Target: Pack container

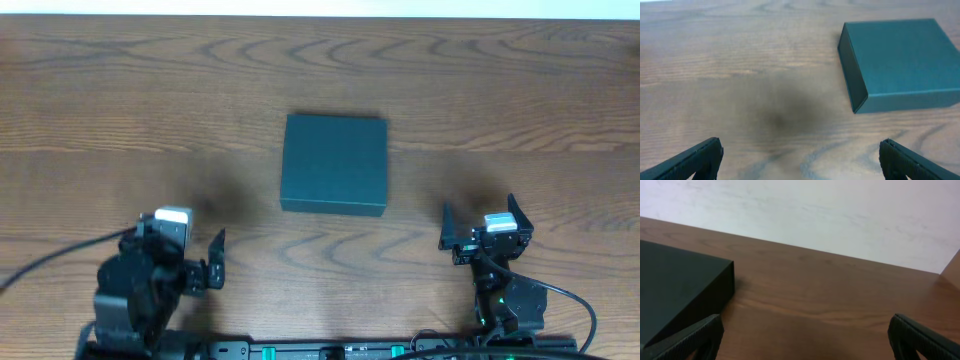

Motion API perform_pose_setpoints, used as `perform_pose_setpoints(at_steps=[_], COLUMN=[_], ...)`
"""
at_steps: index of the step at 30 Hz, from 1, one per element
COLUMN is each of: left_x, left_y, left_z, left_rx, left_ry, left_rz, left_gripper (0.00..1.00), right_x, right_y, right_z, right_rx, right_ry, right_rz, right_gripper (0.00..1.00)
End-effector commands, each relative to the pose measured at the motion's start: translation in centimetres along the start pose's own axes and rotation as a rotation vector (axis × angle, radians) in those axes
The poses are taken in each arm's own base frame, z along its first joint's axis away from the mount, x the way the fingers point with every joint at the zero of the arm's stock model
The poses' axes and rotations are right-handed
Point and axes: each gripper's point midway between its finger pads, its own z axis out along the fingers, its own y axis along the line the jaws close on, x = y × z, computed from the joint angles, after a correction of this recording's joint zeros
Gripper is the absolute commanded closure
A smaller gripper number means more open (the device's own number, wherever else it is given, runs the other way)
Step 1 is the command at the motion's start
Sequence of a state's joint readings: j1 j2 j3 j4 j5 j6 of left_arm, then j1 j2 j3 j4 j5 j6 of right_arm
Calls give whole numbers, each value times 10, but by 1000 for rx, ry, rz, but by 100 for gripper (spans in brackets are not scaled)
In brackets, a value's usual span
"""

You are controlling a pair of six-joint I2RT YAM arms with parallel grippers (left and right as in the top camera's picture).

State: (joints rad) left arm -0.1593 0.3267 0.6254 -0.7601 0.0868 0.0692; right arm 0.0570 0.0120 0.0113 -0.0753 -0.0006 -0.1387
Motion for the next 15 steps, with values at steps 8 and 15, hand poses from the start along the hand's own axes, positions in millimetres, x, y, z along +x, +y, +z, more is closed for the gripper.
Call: perform_pose_setpoints(at_steps=[8,15], left_x=[7,-23], left_y=[2,10], left_z=[36,39], left_rx=[-8,-76], left_ry=[-319,-575], left_rz=[27,87], left_gripper=[2,2], right_x=[1,1], right_y=[-2,-2], right_z=[0,0], right_rx=[11,11], right_ry=[0,0], right_rz=[15,15], right_gripper=[1,1])
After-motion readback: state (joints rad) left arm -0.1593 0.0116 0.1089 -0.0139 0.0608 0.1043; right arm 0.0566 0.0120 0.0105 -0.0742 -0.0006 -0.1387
